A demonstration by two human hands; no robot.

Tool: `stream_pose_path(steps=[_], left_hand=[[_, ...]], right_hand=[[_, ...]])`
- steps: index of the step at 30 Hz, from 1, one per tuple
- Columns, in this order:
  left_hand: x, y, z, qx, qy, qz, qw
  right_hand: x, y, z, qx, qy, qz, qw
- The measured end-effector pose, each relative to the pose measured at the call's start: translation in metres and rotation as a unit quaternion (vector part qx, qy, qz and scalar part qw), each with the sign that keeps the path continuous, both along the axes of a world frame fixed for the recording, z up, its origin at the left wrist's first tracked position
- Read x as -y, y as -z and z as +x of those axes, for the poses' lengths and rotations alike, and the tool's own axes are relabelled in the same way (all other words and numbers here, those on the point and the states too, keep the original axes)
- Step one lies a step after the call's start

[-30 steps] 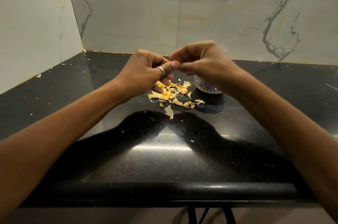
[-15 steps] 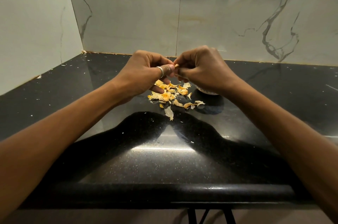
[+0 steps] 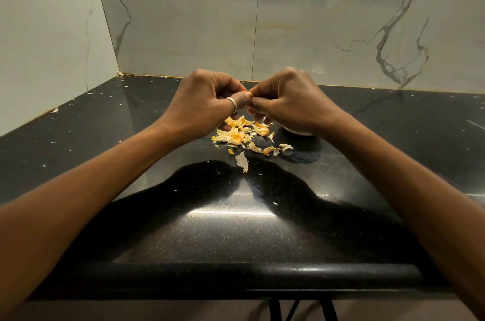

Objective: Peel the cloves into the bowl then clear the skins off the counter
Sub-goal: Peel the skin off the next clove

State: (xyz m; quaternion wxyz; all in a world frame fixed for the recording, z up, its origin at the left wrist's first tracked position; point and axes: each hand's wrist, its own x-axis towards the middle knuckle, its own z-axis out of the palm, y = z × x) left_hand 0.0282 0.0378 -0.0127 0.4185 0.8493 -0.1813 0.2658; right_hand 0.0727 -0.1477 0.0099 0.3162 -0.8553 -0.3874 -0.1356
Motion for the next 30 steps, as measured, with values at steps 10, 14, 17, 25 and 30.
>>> stream_pose_path(steps=[10, 14, 17, 25, 30], left_hand=[[0.0013, -0.0035, -0.0022, -0.065, 0.011, -0.082, 0.994], [0.0028, -0.0057, -0.0047, -0.092, 0.026, -0.118, 0.988], [0.0027, -0.0063, -0.0054, -0.104, 0.026, -0.13, 0.986], [0.0027, -0.0095, -0.0086, -0.136, 0.034, -0.145, 0.979], [0.0056, -0.0052, -0.009, -0.135, 0.022, -0.137, 0.981]], right_hand=[[0.0005, -0.0029, -0.002, -0.129, -0.039, 0.137, 0.981], [0.0011, -0.0047, -0.0027, -0.155, -0.054, 0.15, 0.975], [0.0011, -0.0045, -0.0021, -0.156, -0.057, 0.144, 0.975], [0.0037, -0.0043, -0.0008, -0.197, -0.065, 0.152, 0.966], [0.0012, -0.0003, -0.0026, -0.183, -0.055, 0.135, 0.972]])
